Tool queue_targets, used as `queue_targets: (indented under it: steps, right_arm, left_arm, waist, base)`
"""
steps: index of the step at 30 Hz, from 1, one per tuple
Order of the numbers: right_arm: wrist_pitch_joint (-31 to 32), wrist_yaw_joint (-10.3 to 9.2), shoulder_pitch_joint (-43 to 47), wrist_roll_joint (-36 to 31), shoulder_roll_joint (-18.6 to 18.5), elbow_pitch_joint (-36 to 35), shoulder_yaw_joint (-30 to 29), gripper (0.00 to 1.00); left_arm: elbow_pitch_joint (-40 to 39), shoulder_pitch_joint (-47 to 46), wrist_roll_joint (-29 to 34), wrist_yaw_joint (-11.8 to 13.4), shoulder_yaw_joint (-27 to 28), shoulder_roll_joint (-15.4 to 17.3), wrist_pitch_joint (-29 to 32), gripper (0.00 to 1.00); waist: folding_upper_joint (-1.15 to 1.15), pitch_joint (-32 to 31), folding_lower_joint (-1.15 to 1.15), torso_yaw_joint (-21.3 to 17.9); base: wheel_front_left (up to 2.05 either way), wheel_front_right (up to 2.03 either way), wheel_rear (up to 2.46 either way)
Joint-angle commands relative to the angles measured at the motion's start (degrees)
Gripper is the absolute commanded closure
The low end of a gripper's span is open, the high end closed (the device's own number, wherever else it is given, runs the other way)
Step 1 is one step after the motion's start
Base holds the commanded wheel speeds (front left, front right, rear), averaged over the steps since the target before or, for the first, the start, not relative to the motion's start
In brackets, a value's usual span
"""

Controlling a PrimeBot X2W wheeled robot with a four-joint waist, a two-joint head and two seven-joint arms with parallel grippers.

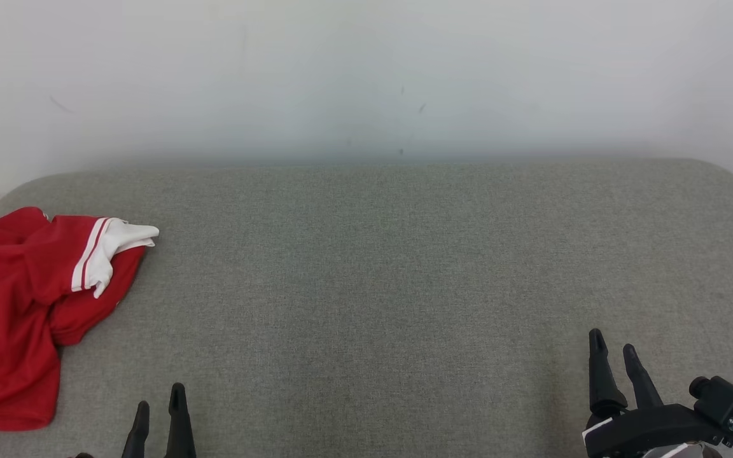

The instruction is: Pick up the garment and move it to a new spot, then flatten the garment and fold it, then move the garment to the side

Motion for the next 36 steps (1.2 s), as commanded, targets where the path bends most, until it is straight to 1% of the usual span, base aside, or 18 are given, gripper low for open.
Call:
queue_targets:
  steps: [1, 13, 27, 36]
  right_arm:
    - [-0.5, 0.01, -0.1, -1.5, -0.4, -0.7, 0.4, 0.0]
    - [-2.9, 0.01, 0.7, -10.4, -0.4, -2.1, 2.3, 0.0]
    - [-3.0, 0.02, 1.5, -16.9, -0.4, -3.9, 3.8, 0.0]
    - [-2.8, 0.02, 2.1, -21.3, -0.4, -5.3, 5.1, 0.0]
  left_arm:
    - [-0.9, 0.3, 1.4, 0.2, 0.0, 0.4, -0.4, 0.0]
    - [-2.8, 1.6, 9.6, 1.3, 0.3, 0.7, -1.8, 0.0]
    - [-3.3, 2.6, 17.0, 2.3, 0.3, 1.6, -2.9, 0.0]
    - [-3.6, 3.1, 22.4, 3.2, -0.4, 3.0, -2.9, 0.0]
  waist:
    - [0.0, 0.0, 0.0, 0.0]
    - [0.0, -0.5, 0.0, -0.1]
    - [0.0, -1.0, 0.0, -0.3]
    - [0.0, -1.4, 0.0, -0.3]
  base:
    - [0.0, 0.0, 0.0]
    - [0.0, 0.0, 0.0]
    - [0.0, 0.0, 0.0]
    - [0.0, 0.0, 0.0]
